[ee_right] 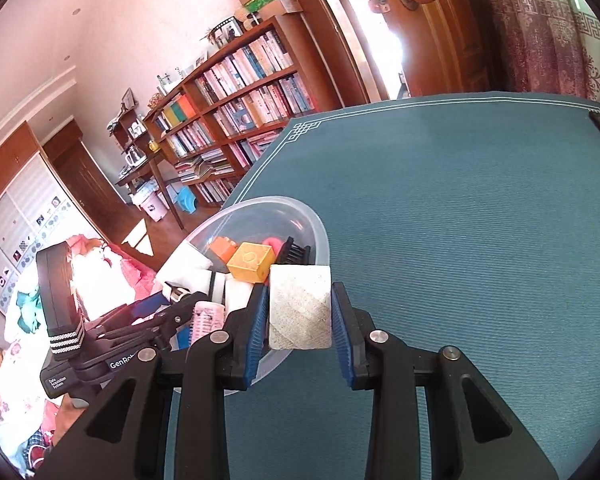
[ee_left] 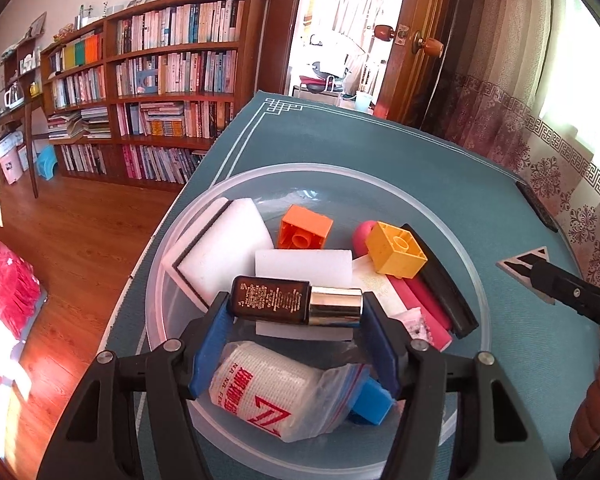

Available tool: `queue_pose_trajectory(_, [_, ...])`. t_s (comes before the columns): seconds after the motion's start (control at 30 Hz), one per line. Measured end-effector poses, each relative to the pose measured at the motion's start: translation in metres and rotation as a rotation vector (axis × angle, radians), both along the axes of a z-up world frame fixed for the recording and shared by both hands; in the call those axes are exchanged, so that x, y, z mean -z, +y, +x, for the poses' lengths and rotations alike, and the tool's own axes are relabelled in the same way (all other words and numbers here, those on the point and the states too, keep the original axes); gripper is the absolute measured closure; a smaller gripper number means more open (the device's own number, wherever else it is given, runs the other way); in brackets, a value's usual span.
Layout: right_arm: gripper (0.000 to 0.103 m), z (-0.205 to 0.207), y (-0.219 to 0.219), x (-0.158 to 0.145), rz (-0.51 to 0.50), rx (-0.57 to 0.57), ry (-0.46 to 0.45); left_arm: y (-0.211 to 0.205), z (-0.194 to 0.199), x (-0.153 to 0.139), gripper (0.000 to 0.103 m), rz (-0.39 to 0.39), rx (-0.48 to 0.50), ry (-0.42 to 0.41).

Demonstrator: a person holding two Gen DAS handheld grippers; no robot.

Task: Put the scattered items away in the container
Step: 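Open left gripper to drop bottle while right gripper releases card into bowl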

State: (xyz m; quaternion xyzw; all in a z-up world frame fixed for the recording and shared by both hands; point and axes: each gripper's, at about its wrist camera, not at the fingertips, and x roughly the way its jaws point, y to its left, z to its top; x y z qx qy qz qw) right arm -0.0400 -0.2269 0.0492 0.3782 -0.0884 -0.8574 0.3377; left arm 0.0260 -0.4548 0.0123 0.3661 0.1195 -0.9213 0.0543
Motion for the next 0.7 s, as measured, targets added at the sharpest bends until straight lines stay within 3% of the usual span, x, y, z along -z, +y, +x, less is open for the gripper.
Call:
queue_pose_trajectory(0.07, [0.069,0.0,-0.008,0.0,0.006,-0.013,0.002,0.0,0.002,-0.001,0.023,0.01,0.008,0.012])
queue_pose_trajectory(0.43, [0.069,0.005,-0.047,0.003,0.038,-0.069,0.008,-0.006,0.02,-0.013,0.022,0.047,0.035,0.035])
queue_pose_trajectory(0.7, [0.069,0.005,-0.076,0.007,0.09,-0.091,0.043,-0.009,0.039,-0.024,0.021,-0.029,0.021,0.049])
